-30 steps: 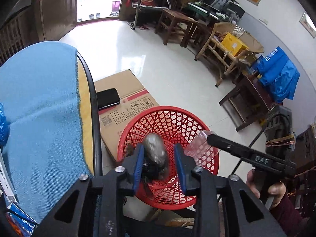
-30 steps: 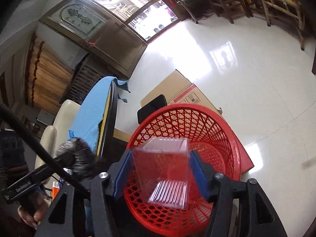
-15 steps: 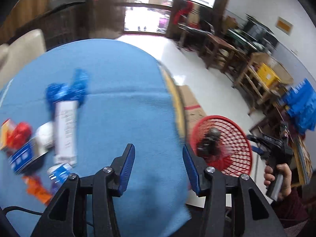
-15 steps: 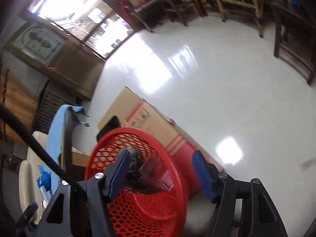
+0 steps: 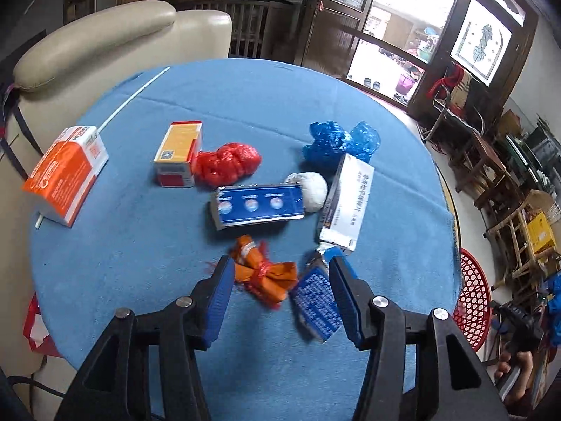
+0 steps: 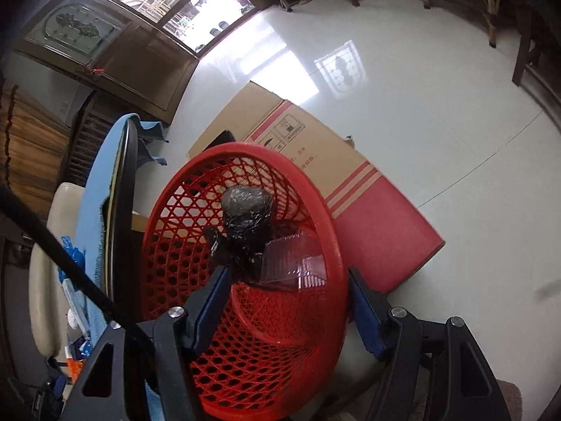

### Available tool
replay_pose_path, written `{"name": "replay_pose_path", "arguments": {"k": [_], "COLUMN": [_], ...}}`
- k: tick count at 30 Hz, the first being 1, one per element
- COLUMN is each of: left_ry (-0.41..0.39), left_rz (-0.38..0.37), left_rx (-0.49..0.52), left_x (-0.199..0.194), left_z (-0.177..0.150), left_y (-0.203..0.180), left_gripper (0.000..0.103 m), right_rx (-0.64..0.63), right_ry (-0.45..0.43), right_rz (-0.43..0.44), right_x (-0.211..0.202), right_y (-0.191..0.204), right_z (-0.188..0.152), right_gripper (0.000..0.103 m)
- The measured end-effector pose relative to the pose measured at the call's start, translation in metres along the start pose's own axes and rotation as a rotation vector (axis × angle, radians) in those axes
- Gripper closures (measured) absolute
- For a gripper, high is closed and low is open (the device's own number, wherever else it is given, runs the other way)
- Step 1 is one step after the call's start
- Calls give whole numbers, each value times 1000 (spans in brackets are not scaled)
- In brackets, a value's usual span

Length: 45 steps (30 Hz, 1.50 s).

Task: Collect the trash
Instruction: 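Grasp the orange wrapper with the left gripper while the right grasps the white medicine box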

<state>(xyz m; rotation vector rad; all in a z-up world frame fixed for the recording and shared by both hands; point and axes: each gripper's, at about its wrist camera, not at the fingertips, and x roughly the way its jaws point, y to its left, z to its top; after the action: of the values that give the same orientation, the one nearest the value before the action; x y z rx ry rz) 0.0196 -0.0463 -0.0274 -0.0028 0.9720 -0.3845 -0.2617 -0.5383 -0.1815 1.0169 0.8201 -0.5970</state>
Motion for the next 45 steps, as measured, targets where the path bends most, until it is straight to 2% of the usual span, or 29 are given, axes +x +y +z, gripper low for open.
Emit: {"name": "replay_pose_path", "arguments": {"k": [2,4,7,9,12,17,23,28,30,32,35,36,37,40,45], "left_ry": [9,23,44,58,74,83,97,99,105,119,121,119,118,117,116], "left_rz": [7,-1,-10,-8,-12,-44,-84,-123,-144,-168,-184,-187,-192,-200,-200], "left_rx": [5,-5,-13,-8,-18,-62,-169,-202,-210,-222,-219,-218,-219,-213,-213], "left_x": [3,7,18,21,25,28,43,58,63,68,71,71,70,71,68], "left_z": [-2,-6,-10,-13,-15,-12,2,11,12,11,9,8,8,5,0], "left_y": [7,7,8,7,10,21,30,28,28,29,32,32,34,37,46], "left_gripper": [46,46,46,46,46,44,42,42,43,51,61,61,62,68,79], "right_rx": [-8,-18,-81,-149,-278,-462,-611,-669,-657,-659,-659,-646,-635,-633,-667], "right_ry": [-99,-177,-247,-248,-186,-44,107,152,178,189,203,218,227,220,223], "right_rz": [-47,-49,3,57,150,291,327,332,332,318,250,241,231,181,144], "right_x": [-23,-45,-71,-79,-73,-35,10,40,53,62,82,89,95,108,115], "right_y": [-4,0,23,48,97,195,304,380,400,418,431,435,438,445,439], "right_z": [11,22,29,28,15,-25,-59,-86,-91,-99,-106,-108,-110,-114,-120], "right_gripper": [33,33,33,33,33,33,33,33,33,33,35,35,36,54,55]}}
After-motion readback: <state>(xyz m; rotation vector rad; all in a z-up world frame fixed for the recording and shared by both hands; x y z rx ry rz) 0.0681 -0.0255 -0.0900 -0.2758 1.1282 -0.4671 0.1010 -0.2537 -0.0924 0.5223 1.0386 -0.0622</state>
